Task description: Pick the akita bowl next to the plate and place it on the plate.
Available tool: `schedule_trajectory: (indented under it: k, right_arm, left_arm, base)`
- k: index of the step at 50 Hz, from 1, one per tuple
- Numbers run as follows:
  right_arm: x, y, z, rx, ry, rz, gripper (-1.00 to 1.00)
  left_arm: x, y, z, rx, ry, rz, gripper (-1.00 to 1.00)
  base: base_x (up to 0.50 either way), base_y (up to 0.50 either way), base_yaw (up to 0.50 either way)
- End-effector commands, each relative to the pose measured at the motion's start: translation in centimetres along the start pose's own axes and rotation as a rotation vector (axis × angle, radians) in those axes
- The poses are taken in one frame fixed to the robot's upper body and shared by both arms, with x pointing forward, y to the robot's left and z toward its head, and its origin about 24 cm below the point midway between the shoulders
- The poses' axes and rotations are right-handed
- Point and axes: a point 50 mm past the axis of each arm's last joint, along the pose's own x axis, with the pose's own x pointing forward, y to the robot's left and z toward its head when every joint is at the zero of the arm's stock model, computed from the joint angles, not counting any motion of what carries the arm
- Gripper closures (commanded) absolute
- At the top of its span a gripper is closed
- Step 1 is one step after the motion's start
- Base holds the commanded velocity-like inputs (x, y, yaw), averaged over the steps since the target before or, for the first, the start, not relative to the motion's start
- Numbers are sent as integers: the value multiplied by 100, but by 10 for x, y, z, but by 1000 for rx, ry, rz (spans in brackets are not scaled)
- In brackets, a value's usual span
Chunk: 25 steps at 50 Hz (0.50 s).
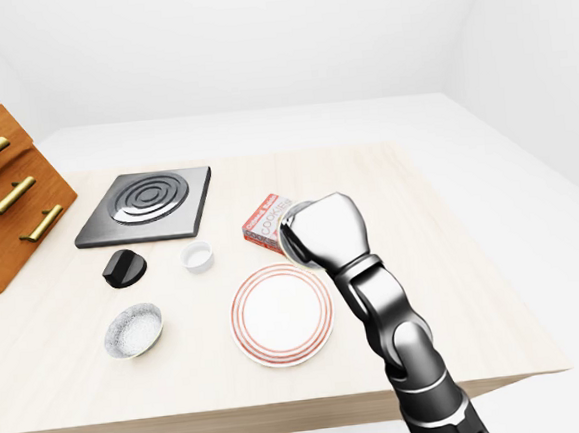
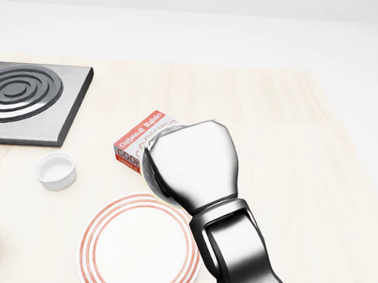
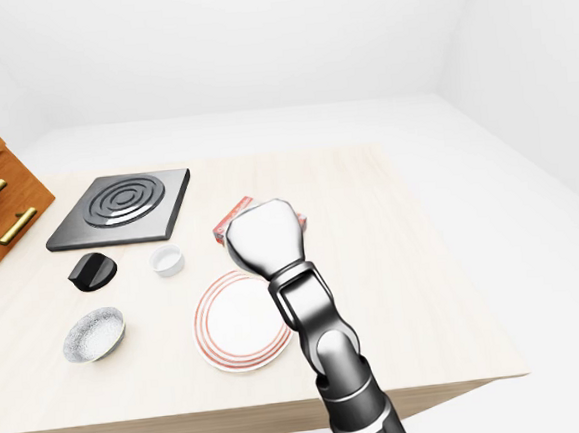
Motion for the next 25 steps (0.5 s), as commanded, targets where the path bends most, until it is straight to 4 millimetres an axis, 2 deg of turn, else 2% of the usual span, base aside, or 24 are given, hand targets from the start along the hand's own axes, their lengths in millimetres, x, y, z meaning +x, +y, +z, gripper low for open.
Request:
schedule_trajectory:
  k: [1,7,15,25]
  right_arm:
    - [-4,14,17,41,-40,7,100]
    - [-7,29,25,91,-57,63,100]
    - [-13,44,33,73,-88,99,100]
    - [-15,56,40,82,-103,134,100]
  left_arm:
    - [0,1,4,4,-12,0,-100]
    - [0,0,0,-1,-1,0,-100]
    - [0,-1,-2,-3,6,0,-100]
    - [0,-1,0,-2,2,-1,-100]
  base:
    - [0,0,0]
    - [0,0,0]
    - [0,0,0]
    - [0,0,0]
